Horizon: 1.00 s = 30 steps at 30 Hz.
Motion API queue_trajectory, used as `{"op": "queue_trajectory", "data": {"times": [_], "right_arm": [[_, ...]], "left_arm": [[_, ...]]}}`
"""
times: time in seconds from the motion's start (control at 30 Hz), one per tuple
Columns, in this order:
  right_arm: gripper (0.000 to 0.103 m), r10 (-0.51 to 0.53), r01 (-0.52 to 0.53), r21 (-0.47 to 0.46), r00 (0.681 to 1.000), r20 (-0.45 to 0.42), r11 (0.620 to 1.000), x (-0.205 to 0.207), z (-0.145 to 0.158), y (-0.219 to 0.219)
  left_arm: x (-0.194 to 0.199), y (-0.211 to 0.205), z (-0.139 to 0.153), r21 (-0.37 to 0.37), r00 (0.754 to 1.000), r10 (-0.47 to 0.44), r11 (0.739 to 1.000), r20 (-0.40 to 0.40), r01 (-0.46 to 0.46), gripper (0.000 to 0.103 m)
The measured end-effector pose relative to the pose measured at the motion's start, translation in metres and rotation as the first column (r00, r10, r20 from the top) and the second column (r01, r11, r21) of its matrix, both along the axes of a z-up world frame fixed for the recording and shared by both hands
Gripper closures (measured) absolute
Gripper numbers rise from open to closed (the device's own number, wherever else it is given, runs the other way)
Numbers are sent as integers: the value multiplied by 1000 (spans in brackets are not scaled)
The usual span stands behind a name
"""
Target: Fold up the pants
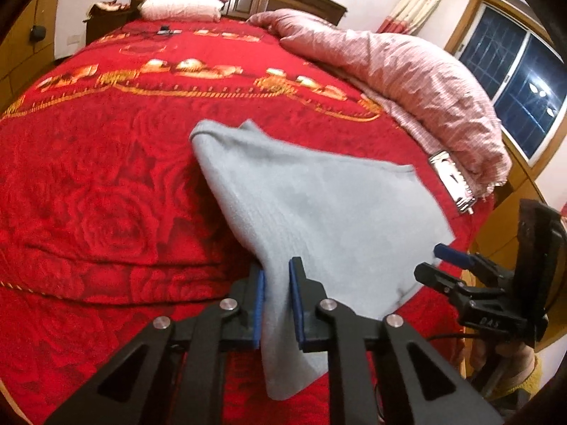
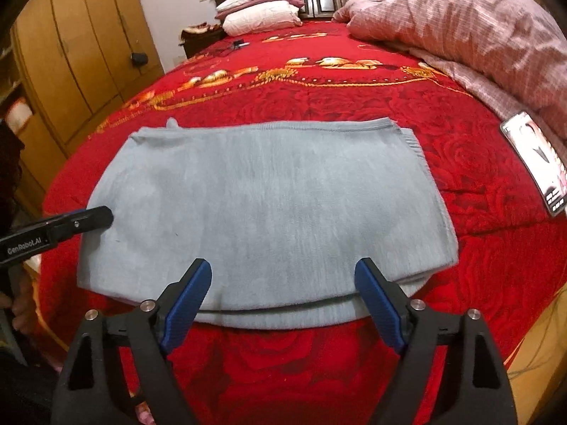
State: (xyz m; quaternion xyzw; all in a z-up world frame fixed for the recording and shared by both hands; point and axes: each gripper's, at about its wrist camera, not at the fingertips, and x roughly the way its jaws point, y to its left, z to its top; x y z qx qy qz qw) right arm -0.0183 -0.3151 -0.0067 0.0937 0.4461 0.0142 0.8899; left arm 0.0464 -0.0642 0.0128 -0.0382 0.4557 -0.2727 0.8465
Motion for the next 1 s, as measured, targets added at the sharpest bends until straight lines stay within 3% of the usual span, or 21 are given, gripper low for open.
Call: {"op": "queue_trajectory", "data": {"times": [0.27, 0.47, 0.73, 1.0], "right_arm": [[18, -39, 37, 40, 998, 59, 999, -15, 23, -13], [18, -68, 62, 58, 992, 104, 996, -29, 35, -23], [18, -120, 111, 94, 988, 99, 989, -36, 30, -45], [18, -172, 163, 135, 983, 58, 977, -34, 16, -65]], "left_arm": [[-6, -21, 42, 12, 996, -71, 997, 59, 71, 91], [-4, -62, 64, 62, 985, -155, 987, 72, 151, 91], [1, -120, 63, 76, 963, -264, 963, 55, 259, 91], [21, -173, 30, 90, 943, -332, 938, -33, 333, 91]]}}
